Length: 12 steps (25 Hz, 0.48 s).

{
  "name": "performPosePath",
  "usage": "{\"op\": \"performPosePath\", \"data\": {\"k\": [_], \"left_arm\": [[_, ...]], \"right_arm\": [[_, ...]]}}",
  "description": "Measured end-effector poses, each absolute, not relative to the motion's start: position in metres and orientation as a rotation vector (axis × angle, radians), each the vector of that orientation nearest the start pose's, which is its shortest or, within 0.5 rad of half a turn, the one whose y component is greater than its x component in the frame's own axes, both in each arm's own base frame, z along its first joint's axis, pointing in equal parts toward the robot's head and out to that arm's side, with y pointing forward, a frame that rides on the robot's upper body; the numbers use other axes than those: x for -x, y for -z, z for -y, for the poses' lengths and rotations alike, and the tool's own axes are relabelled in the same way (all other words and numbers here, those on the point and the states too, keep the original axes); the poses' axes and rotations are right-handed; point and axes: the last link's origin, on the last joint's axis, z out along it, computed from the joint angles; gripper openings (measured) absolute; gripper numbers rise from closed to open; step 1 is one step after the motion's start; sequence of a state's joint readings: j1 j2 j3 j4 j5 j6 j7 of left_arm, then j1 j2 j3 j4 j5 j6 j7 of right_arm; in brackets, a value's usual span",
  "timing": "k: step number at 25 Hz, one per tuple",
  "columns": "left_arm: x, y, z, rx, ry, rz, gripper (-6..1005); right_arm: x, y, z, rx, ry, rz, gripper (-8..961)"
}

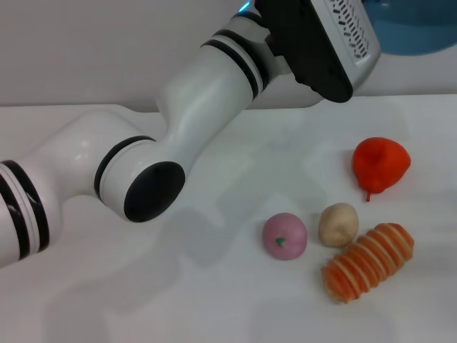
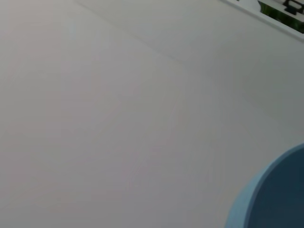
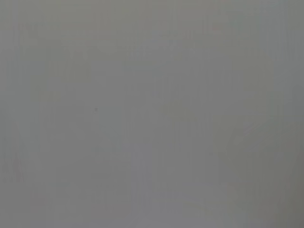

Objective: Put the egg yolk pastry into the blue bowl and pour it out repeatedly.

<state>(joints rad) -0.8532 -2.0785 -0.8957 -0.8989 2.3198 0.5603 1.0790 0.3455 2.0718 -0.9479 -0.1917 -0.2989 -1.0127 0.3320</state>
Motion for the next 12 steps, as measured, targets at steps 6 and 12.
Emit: {"op": "performPosePath", "data": {"k": [6,12], "left_arm": [[0.012,0.088,-0.417,1.959,0.416,-0.558,0],[0.034,0.079,-0.442,2.183,0.301,-0.255,-1]], "right_arm": [[-0.402,-0.054,-0.313,1.303,-0.58,-0.729,627],[-0.403,-0.053,-0.313,1.303,-0.581,-0.732,626]]}}
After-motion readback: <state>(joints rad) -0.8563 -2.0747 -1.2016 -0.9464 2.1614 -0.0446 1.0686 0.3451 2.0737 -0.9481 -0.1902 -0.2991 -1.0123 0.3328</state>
